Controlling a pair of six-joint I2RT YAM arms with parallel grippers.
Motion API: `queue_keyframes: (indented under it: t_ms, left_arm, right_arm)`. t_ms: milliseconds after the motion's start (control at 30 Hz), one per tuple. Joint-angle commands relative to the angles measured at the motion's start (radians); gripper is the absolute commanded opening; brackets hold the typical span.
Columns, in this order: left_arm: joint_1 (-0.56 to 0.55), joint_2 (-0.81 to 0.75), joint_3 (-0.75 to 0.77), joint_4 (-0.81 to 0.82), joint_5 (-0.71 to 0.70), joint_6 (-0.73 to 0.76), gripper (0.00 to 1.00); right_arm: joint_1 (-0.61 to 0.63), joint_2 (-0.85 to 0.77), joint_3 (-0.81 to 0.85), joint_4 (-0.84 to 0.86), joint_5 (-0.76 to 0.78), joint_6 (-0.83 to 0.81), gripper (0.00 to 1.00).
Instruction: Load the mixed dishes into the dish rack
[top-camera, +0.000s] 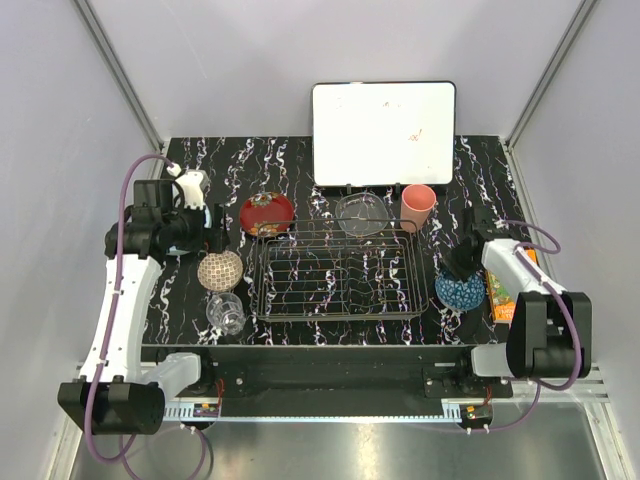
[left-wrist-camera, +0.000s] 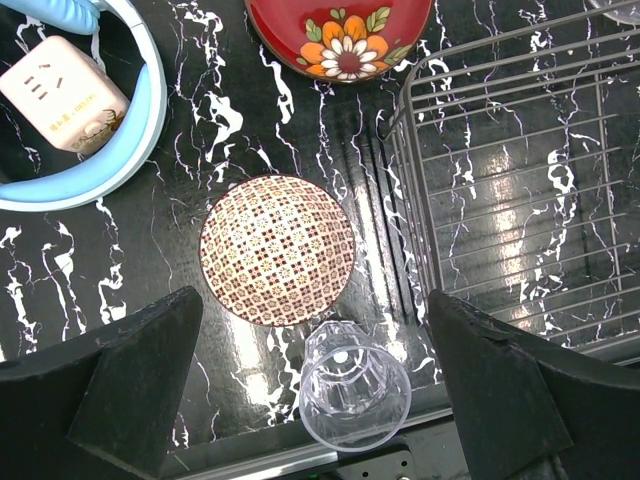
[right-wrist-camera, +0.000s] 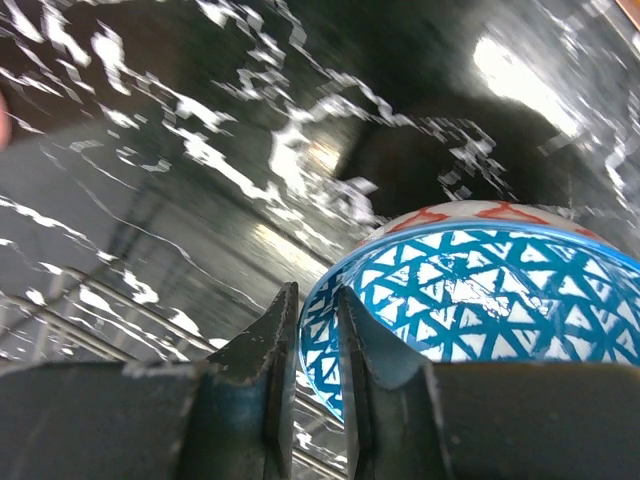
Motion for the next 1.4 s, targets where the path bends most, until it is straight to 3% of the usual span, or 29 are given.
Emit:
queue_keyframes:
  t_ms: [0, 300, 467, 600, 633, 733, 867, 1200, 1367]
  left_arm:
    - [-0.002, -0.018, -0.015, 0.051, -0.020, 0.015, 0.99]
    - [-0.001, -0.011, -0.032, 0.066, -0.007, 0.003, 0.99]
    - [-0.001, -0.008, -0.038, 0.065, 0.003, 0.003, 0.99]
    - [-0.002, -0.008, -0.046, 0.066, 0.005, 0.011, 0.99]
    - [-0.001, -0.009, -0.047, 0.065, 0.003, 0.012, 0.99]
    - [-0.001, -0.009, -0.058, 0.066, 0.000, 0.015, 0.99]
    - [-0.001, -0.012, -0.067, 0.068, -0.001, 0.023, 0.99]
    - [-0.002, -0.024, -0.067, 0.071, -0.029, 0.035, 0.99]
    - [-0.001, -0.020, -0.060, 0.077, -0.029, 0.032, 0.99]
  right_arm:
    - [0.001, 0.057, 0.069, 0.091, 0.039, -0.011, 0.15]
    - [0.003, 0.143, 0.153, 0.170, 0.009, -0.028, 0.18]
    - [0.003, 0.190, 0.207, 0.203, -0.016, -0.057, 0.29]
    - [0.004, 0.206, 0.260, 0.207, -0.030, -0.106, 0.46]
    - [0.003, 0.200, 0.261, 0.209, -0.036, -0.111, 0.60]
    - [0.004, 0.166, 0.247, 0.209, -0.040, -0.123, 0.83]
    - [0.004, 0.071, 0.187, 0.192, 0.008, -0.126, 1.00]
    - [0.004, -0.271, 0.156, -0.125, 0.239, -0.116, 1.00]
    - [0.003, -0.279, 0.103, -0.270, 0.254, -0.022, 1.00]
